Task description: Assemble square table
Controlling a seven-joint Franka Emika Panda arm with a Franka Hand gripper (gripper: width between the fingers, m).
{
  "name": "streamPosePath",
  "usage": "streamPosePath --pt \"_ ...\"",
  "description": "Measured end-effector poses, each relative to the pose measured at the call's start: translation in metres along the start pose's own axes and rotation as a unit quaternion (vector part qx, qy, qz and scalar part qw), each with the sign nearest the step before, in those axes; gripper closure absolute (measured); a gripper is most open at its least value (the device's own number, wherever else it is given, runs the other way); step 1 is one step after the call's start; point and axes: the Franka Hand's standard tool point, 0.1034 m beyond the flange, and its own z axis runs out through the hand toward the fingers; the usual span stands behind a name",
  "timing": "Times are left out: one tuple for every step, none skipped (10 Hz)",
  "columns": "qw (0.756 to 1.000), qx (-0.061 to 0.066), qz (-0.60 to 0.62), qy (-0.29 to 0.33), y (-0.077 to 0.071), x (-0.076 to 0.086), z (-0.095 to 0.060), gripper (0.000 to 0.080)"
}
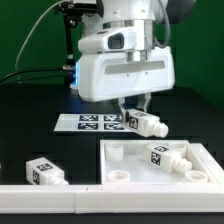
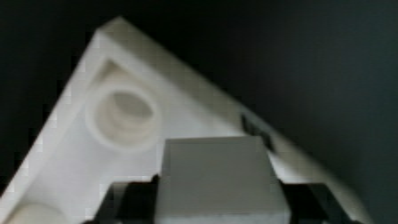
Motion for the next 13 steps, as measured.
streamPosePath --pt "1.0 -0.001 -0.012 -0.001 0.002 -0.012 0.001 0.0512" --pt "0.999 -0.001 -0.039 -0.003 0.003 -0.01 0.001 0.0512" --pt "0.998 -0.001 -0.063 -0.004 0.003 -0.01 0.002 0.0512" --pt "0.995 -0.002 -0.1 -0.006 0.003 -0.011 0.002 0.0512" --pt "0.991 -0.001 -0.134 -0.008 0.002 -0.013 0.004 0.0512" --pt "0.989 0.016 -0.148 -0.021 -0.009 -0.02 0.008 0.0512" --pt "0.983 0.023 -0.18 -0.028 -0.025 -0.025 0.014 0.0512" --pt "0.978 0.015 -0.208 -0.022 -0.031 -0.029 0.017 0.0512" --pt "0.972 -0.002 -0.234 -0.01 -0.026 -0.032 0.017 0.0512" --pt "0.965 0.002 -0.261 -0.013 -0.028 -0.033 0.018 0.0512" --pt "0.957 0.002 -0.289 -0.014 -0.028 -0.032 0.018 0.0512" --pt "0.942 0.003 -0.335 -0.015 -0.03 -0.036 0.02 0.0512" --pt "0.913 0.014 -0.407 -0.022 -0.034 -0.047 0.025 0.0512"
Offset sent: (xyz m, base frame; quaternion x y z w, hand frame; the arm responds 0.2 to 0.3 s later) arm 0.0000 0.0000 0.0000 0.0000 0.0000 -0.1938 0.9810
